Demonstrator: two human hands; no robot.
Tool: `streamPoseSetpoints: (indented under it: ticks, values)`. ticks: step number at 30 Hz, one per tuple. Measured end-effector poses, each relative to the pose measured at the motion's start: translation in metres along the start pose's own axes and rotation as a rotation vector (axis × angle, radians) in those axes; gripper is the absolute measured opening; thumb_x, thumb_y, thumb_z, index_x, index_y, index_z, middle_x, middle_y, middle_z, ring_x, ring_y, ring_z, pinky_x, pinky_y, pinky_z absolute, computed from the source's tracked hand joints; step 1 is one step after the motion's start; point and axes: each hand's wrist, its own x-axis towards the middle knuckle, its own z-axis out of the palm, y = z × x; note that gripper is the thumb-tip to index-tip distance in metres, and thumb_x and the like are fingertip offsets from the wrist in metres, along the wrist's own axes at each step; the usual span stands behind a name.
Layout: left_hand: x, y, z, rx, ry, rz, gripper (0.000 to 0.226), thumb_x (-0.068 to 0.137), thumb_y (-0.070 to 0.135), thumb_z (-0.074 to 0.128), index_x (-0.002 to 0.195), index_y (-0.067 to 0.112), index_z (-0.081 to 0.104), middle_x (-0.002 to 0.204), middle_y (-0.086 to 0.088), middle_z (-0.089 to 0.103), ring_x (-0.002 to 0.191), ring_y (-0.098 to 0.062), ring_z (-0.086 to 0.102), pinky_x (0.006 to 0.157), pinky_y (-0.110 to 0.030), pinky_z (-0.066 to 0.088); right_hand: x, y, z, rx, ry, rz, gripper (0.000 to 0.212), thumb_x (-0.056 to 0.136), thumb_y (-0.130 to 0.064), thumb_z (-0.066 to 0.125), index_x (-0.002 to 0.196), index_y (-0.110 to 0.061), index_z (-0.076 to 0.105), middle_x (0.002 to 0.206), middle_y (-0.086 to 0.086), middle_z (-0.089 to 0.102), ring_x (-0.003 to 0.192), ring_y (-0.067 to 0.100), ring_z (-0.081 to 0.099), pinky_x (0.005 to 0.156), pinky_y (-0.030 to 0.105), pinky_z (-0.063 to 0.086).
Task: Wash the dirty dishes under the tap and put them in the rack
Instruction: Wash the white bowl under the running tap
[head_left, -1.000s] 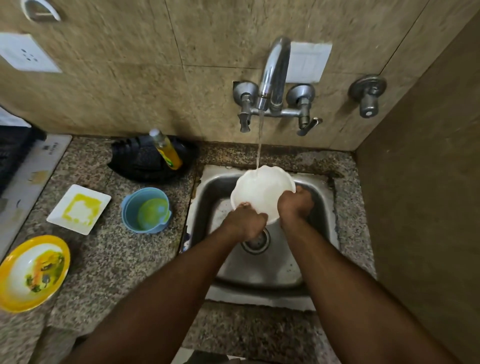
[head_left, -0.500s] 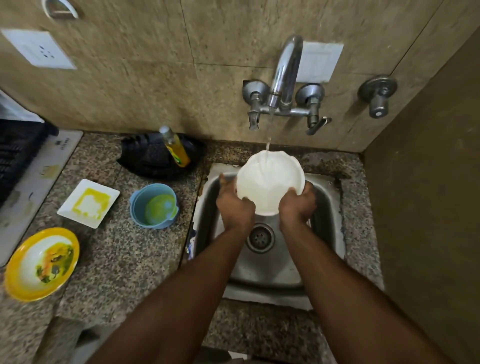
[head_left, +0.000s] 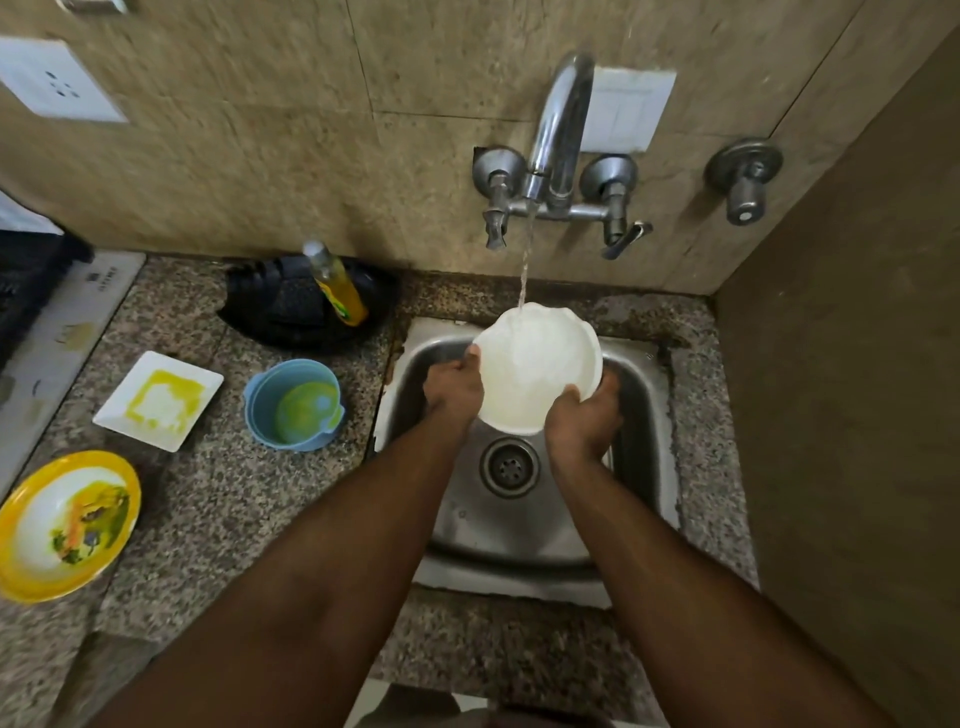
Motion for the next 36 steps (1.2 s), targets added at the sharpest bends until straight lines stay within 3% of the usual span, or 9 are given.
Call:
streamPoseSetpoints:
  ticks: [4, 6, 9, 14, 18, 22, 25, 31, 36]
  values:
    - [-0.025, 0.005, -0.01, -0.26, -0.278, 0.022, 0.026, 0.097, 0.01, 0.056, 0.116, -0.001, 0.069, 0.119, -0.028, 0.07, 0.106, -0.041, 0.069, 0.097, -0.05, 0.055, 0.005, 0.0, -0.001, -0.031, 0.006, 0.008, 0.035, 0.093, -0.009, 0.059, 0.128, -0.012, 0.057, 0.123, 0.015, 0.068, 0.113, 0.037, 0.065, 0.089, 0.042, 0.053]
    - [-0.033, 0.002, -0.013, -0.347, -0.358, 0.049, 0.035, 0.085, -0.007, 0.054, 0.115, 0.0, 0.07, 0.114, -0.025, 0.073, 0.104, -0.044, 0.07, 0.094, -0.057, 0.058, 0.007, -0.002, -0.003, -0.075, -0.005, 0.002, 0.036, 0.095, -0.01, 0.058, 0.131, -0.011, 0.055, 0.125, 0.016, 0.067, 0.113, 0.037, 0.064, 0.089, 0.041, 0.053]
    - [-0.03, -0.001, -0.007, -0.244, -0.256, 0.045, 0.043, 0.079, -0.002, 0.053, 0.117, 0.004, 0.071, 0.105, -0.012, 0.076, 0.095, -0.033, 0.074, 0.086, -0.053, 0.062, 0.006, -0.002, -0.002, -0.121, -0.041, -0.041, 0.035, 0.097, -0.011, 0.057, 0.132, -0.01, 0.053, 0.126, 0.018, 0.065, 0.113, 0.039, 0.064, 0.089, 0.043, 0.053]
    - [-0.002, -0.005, 0.004, -0.022, -0.002, -0.005, 0.059, 0.07, 0.046, 0.057, 0.113, 0.01, 0.074, 0.11, -0.01, 0.076, 0.102, -0.033, 0.072, 0.089, -0.048, 0.062, -0.001, -0.01, 0.0, -0.141, -0.105, -0.11, 0.034, 0.093, -0.009, 0.059, 0.126, -0.012, 0.054, 0.118, 0.018, 0.066, 0.105, 0.038, 0.065, 0.081, 0.037, 0.052]
    - [-0.011, 0.011, -0.007, 0.064, 0.078, 0.075, 0.071, 0.089, 0.073, 0.05, 0.105, 0.008, 0.075, 0.103, -0.009, 0.076, 0.093, -0.03, 0.073, 0.086, -0.045, 0.062, 0.019, -0.019, -0.007, -0.161, -0.17, -0.087, 0.036, 0.081, -0.014, 0.067, 0.116, -0.01, 0.064, 0.111, 0.013, 0.071, 0.1, 0.036, 0.068, 0.079, 0.037, 0.055]
    - [-0.032, 0.027, -0.021, 0.054, 0.075, 0.289, 0.036, 0.102, 0.035, 0.057, 0.1, 0.003, 0.074, 0.096, -0.015, 0.075, 0.089, -0.032, 0.07, 0.081, -0.042, 0.058, 0.045, -0.022, -0.005, -0.177, -0.251, -0.023, 0.046, 0.09, -0.049, 0.066, 0.119, -0.013, 0.069, 0.11, 0.009, 0.073, 0.098, 0.033, 0.069, 0.087, 0.043, 0.058]
    - [-0.041, 0.028, -0.027, -0.193, -0.075, 0.238, 0.02, 0.092, 0.007, 0.055, 0.105, 0.008, 0.07, 0.099, -0.01, 0.073, 0.092, -0.029, 0.069, 0.082, -0.046, 0.06, 0.055, -0.02, 0.006, -0.077, -0.266, 0.107, 0.048, 0.083, -0.052, 0.07, 0.118, -0.019, 0.068, 0.112, 0.008, 0.074, 0.097, 0.033, 0.069, 0.088, 0.049, 0.058]
    - [-0.062, 0.028, -0.023, -0.549, 0.073, 0.116, 0.045, 0.089, -0.004, 0.046, 0.13, 0.011, 0.058, 0.115, -0.012, 0.068, 0.091, -0.021, 0.067, 0.069, -0.03, 0.057, 0.002, -0.006, 0.03, 0.251, -0.395, 0.393, 0.07, 0.062, -0.001, 0.09, 0.124, -0.022, 0.063, 0.114, -0.003, 0.07, 0.097, 0.023, 0.069, 0.064, 0.029, 0.061]
    - [-0.076, 0.018, -0.029, -0.466, 0.086, 0.249, 0.061, 0.076, 0.007, 0.046, 0.134, 0.022, 0.054, 0.125, -0.007, 0.064, 0.109, -0.022, 0.064, 0.077, -0.03, 0.059, -0.026, 0.006, 0.04, 0.515, -0.461, 0.589, 0.061, 0.064, 0.012, 0.083, 0.117, -0.012, 0.062, 0.112, 0.013, 0.073, 0.084, 0.036, 0.075, 0.061, 0.044, 0.063]
